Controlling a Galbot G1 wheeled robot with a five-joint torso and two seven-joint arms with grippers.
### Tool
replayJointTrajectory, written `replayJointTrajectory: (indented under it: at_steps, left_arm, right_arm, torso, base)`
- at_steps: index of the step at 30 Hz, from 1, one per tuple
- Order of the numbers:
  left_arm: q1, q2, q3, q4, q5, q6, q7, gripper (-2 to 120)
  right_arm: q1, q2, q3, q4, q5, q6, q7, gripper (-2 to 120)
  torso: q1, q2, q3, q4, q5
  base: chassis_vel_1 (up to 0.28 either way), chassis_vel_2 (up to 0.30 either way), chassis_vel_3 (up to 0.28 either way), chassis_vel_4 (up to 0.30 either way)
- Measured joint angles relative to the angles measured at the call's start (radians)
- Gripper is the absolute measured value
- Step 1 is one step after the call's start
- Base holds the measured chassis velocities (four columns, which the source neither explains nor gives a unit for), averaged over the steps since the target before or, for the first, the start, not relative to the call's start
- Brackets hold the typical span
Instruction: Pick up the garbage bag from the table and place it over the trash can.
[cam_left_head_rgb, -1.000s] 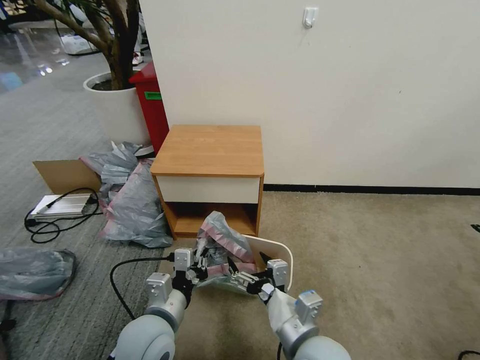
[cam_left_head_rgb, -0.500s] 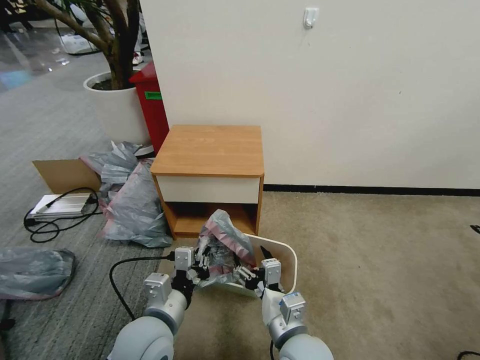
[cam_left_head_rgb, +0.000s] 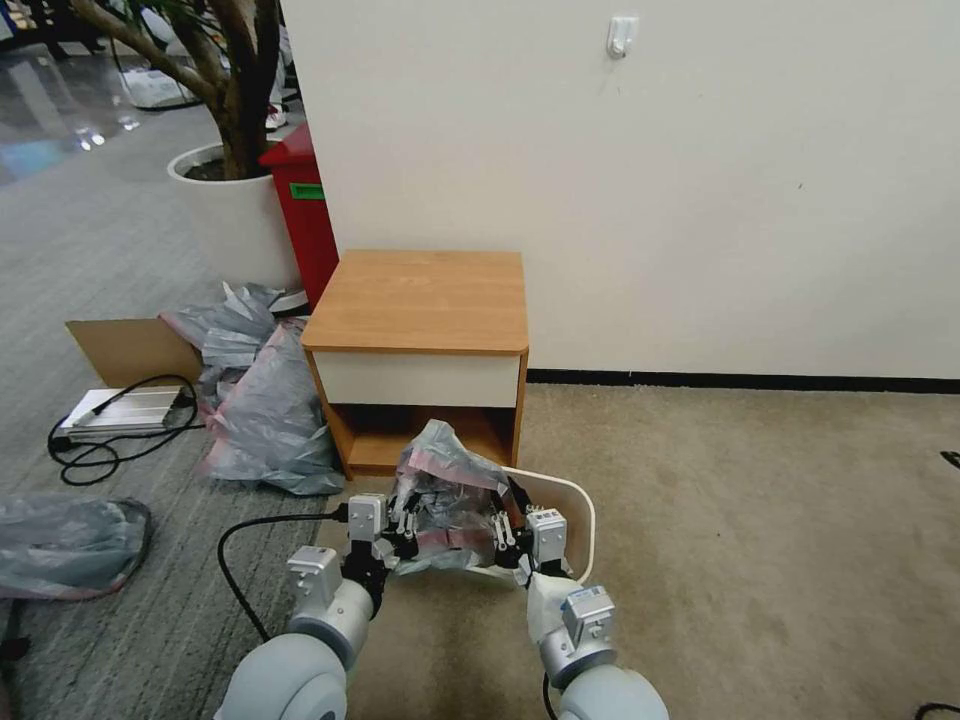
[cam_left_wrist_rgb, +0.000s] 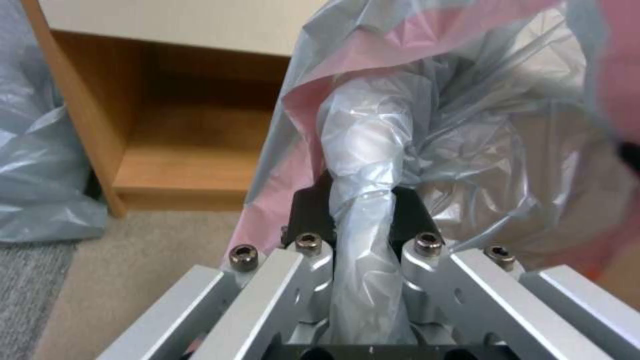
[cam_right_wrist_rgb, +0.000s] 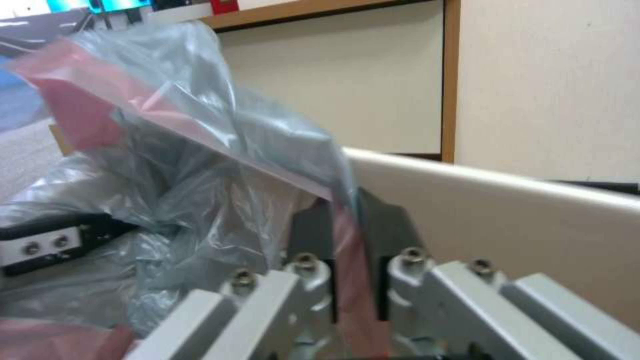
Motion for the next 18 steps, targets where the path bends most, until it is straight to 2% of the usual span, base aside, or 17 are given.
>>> replayJointTrajectory:
  at_steps: [1, 3, 5, 7, 11, 18]
  left_arm:
    - [0.0, 0.0, 0.0, 0.0, 0.0, 0.0, 0.0, 9]
    - [-0.002, -0.001, -0.001, 0.014, 0.005, 0.001, -0.001, 9]
    - [-0.002, -0.004, 0.001, 0.02, 0.007, 0.001, -0.001, 9]
    - [-0.001, -0.007, 0.005, 0.024, 0.009, 0.001, -0.001, 9]
    - [0.003, -0.012, 0.027, 0.029, 0.026, 0.001, 0.001, 9]
    - [0.015, -0.014, 0.046, 0.023, 0.048, 0.001, 0.024, 9]
  right_arm:
    - [0.0, 0.0, 0.0, 0.0, 0.0, 0.0, 0.0, 8]
    - [-0.009, -0.009, -0.007, 0.024, -0.001, 0.001, -0.003, 0]
    - [-0.014, -0.016, -0.011, 0.041, 0.006, 0.001, -0.012, 0]
    - [-0.01, -0.026, 0.001, 0.069, 0.019, 0.0, -0.023, 0]
    - [0.031, -0.053, 0.022, 0.115, 0.085, -0.018, -0.037, 0]
    - [0.187, -0.114, 0.072, 0.105, 0.199, -0.074, -0.033, 0]
  torso:
    - [0.0, 0.0, 0.0, 0.0, 0.0]
    - [0.0, 0.0, 0.0, -0.001, 0.0029]
    - [0.0, 0.0, 0.0, -0.0012, 0.0033]
    - [0.0, 0.0, 0.0, -0.0005, 0.0012]
    - [0.0, 0.0, 0.0, -0.0003, -0.0007]
    - [0.0, 0.0, 0.0, 0.0, -0.0009]
  base:
    - [0.0, 0.0, 0.0, 0.0]
    - [0.0, 0.0, 0.0, 0.0]
    - [0.0, 0.0, 0.0, 0.0]
    - [0.0, 0.0, 0.0, 0.0]
    - [0.0, 0.0, 0.0, 0.0]
    - [0.0, 0.0, 0.0, 0.0]
